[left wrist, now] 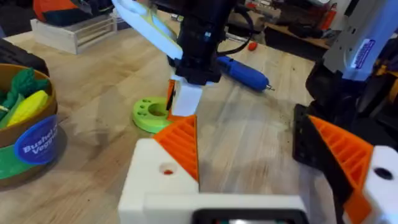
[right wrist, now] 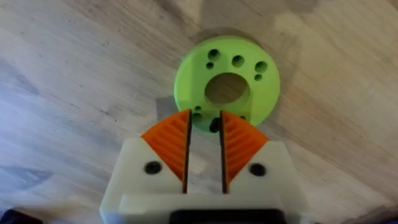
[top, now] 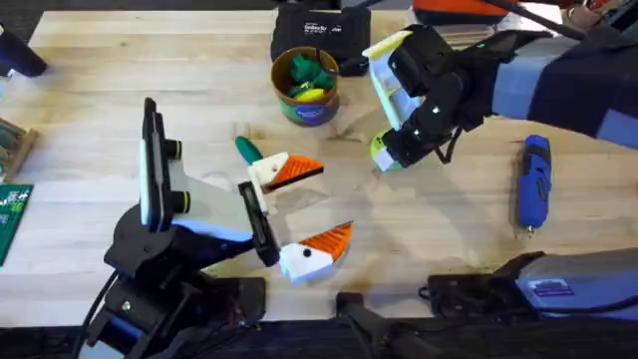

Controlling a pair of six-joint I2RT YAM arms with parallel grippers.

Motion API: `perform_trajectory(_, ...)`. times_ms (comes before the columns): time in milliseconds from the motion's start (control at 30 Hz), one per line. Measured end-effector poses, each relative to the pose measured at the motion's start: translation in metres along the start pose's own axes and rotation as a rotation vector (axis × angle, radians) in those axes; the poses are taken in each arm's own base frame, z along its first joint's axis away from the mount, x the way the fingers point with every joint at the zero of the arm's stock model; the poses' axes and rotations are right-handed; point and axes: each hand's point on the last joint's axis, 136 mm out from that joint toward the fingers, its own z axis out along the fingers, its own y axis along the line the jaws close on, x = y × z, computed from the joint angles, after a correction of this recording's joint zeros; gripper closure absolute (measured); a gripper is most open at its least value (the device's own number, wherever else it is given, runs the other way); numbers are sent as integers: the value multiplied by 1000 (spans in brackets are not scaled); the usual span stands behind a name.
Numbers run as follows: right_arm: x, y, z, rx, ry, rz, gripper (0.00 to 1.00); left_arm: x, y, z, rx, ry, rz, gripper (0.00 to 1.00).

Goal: Pick up the gripper from the table and insert it into the empty holder that is missing its gripper. Then pick up a screw, insert it into the mounting hole, and use the screwdriver to tighten it. Finally, clean up the table by picking up the vegetable and placing it into the bucket.

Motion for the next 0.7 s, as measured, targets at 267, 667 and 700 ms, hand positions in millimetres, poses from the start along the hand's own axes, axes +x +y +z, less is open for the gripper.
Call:
perform_trajectory(267,5,-2,0,9,19,0,749,0,0,0,0,0,0,15)
perform_trajectory(667,8,-8,0,47,33,0,992,0,0,0,0,0,0,15)
perform_trajectory(700,8,-8,0,50,32,-1,992,0,0,0,0,0,0,15)
